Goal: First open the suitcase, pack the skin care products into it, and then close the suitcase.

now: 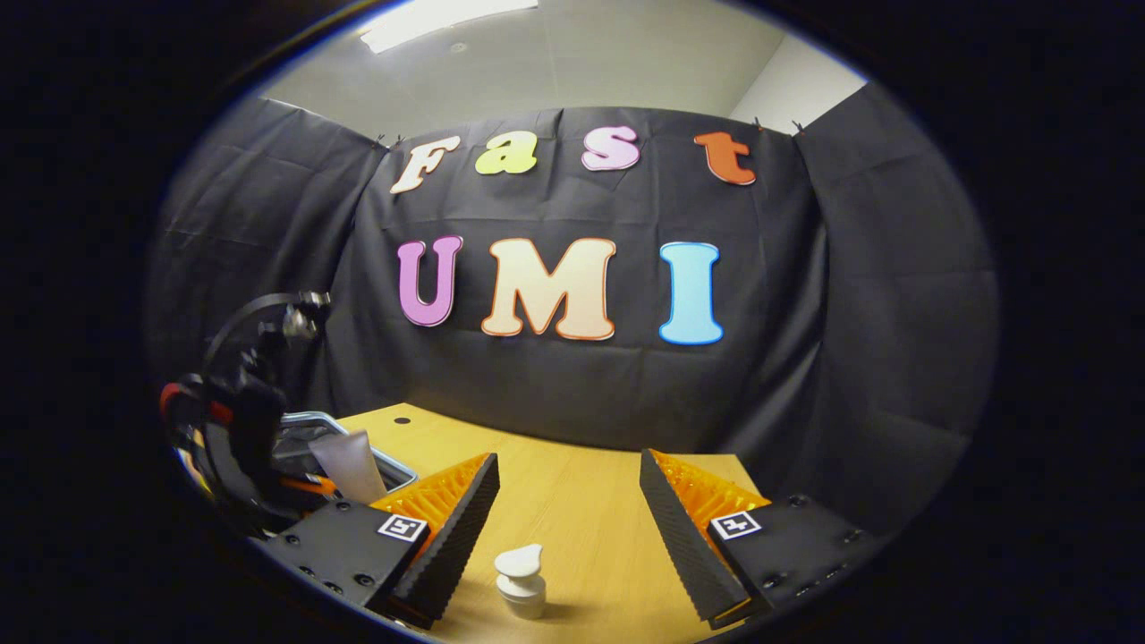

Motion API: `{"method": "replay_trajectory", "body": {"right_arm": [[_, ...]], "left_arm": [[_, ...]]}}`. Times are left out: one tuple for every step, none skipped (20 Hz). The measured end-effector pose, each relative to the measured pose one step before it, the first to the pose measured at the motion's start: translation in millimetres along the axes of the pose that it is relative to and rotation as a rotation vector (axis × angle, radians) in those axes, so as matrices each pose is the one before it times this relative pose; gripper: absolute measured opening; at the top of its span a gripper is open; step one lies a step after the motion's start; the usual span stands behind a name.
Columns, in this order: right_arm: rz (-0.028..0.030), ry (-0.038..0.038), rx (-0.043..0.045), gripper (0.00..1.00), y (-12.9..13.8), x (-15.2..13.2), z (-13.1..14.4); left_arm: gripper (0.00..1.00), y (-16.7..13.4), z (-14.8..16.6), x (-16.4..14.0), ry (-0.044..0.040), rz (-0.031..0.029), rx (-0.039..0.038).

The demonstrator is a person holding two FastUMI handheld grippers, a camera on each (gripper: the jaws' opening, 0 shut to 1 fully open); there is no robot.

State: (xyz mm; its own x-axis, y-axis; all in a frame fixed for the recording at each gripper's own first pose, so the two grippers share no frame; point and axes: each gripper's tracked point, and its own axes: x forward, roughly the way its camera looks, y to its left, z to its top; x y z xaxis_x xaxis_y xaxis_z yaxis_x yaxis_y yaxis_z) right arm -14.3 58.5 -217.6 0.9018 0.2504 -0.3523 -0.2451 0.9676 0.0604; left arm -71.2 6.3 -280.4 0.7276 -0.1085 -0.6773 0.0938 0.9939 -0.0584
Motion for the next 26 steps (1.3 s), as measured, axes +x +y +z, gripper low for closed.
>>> {"method": "replay_trajectory", "body": {"right_arm": [[0.00959,0.01539,-0.00193,0.99,4.25,3.81,-10.93],[0.0071,0.01724,-0.00332,0.99,3.28,3.41,-8.21],[0.00983,0.01576,-0.00313,0.99,3.79,2.89,-9.3],[0.00679,0.01325,-0.00568,0.99,2.95,3.24,-9.02],[0.00759,0.01353,-0.00948,0.99,2.68,3.34,-9.4],[0.00421,0.01782,-0.00842,0.99,1.55,3.53,-10.7],[0.00182,0.02147,-0.00583,1.0,1.41,3.74,-12.84],[0.00239,0.02245,-0.00277,0.99,0.56,3.04,-12.22],[0.0002,0.02364,-0.00391,0.99,0.52,3.71,-14.92],[-0.00108,0.02608,-0.00535,0.99,0.0,2.37,-13.2],[-0.00008,0.02457,-0.00441,1.0,0.08,4.05,-13.96],[0.0026,0.02177,-0.00366,0.99,0.99,2.6,-12.99],[0.00074,0.02122,-0.00538,0.99,1.24,3.27,-12.55],[0.00413,0.01942,-0.0043,0.99,0.51,1.86,-10.64],[0.00146,0.02122,-0.00464,0.99,1.56,3.88,-11.47],[0.00386,0.01671,-0.00682,0.99,0.81,2.05,-9.17],[0.00633,0.02071,-0.0027,0.99,2.52,1.18,-10.33],[0.00387,0.01512,-0.00595,0.99,1.92,1.57,-8.83],[0.00135,0.02036,-0.00607,0.99,0.85,3.13,-8.67],[0.00306,0.01637,-0.00226,1.0,1.44,1.93,-6.75],[0.00653,0.01959,0.00198,0.99,2.96,3.31,-8.17],[0.01186,0.01072,0.01081,0.98,1.87,0.5,-4.32],[-0.008,-0.00153,0.01656,0.83,-2.04,-1.9,0.88],[0.01042,0.0004,0.01971,0.72,0.16,2.88,0.54],[0.01926,0.00773,0.01684,0.61,4.05,-3.12,0.27],[0.00405,-0.01393,0.00324,0.6,-0.12,-2.38,4.86]], "left_arm": [[0.31,4.07,7.74,-6.05,-0.01437,0.00949,0.00355],[0.31,4.61,6.06,-6.62,-0.00947,0.01224,0.00388],[0.31,4.2,6.65,-5.84,-0.01197,0.01098,0.00563],[0.31,3.52,4.89,-6.72,-0.00477,0.01271,0.00048],[0.31,1.32,7.95,-4.66,-0.02138,0.00386,-0.0009],[0.31,2.3,6.86,-5.2,-0.01163,0.00707,-0.00238],[0.31,3.34,5.36,-4.15,-0.00486,0.00749,0.00019],[0.31,3.68,3.37,-4.09,-0.00792,0.01086,0.00268],[0.31,3.39,3.96,-3.9,-0.00427,0.00931,0.00396],[0.31,2.88,2.92,-4.17,-0.00671,0.00974,0.00334],[0.31,3.07,1.89,-3.1,0.00104,0.01023,0.00127],[0.3,3.63,0.51,-2.56,-0.00214,0.0085,-0.00042],[0.3,3.13,0.26,-2.21,0.00169,0.00839,-0.00119],[0.3,3.3,-0.66,-2.78,0.00337,0.00758,0.00013],[0.3,3.99,-1.42,-1.97,0.00375,0.00957,-0.00082],[0.31,3.38,-1.76,-2.21,0.00731,0.00679,-0.0007],[0.31,3.75,0.28,-2.11,0.00325,0.0098,0.00114],[0.31,4.95,-0.71,-1.03,0.00078,0.01314,0.00209],[0.3,4.78,1.23,-1.94,-0.00024,0.01195,0.00078],[0.31,4.52,-0.38,-0.91,0.0012,0.00997,-0.00288],[0.31,3.58,1.69,-1.39,0.00043,0.00736,-0.00224],[0.33,4.61,0.44,-0.95,0.00039,0.00901,0.00027],[0.31,5.37,0.05,-0.79,0.00225,0.01179,0.00322],[0.31,5.62,-0.37,-1.01,0.00433,0.01604,0.0032],[0.31,4.64,0.61,-1.51,-0.00265,0.01153,0.00373],[0.31,4.65,-0.56,-0.53,0.00282,0.01304,0.0016]]}}
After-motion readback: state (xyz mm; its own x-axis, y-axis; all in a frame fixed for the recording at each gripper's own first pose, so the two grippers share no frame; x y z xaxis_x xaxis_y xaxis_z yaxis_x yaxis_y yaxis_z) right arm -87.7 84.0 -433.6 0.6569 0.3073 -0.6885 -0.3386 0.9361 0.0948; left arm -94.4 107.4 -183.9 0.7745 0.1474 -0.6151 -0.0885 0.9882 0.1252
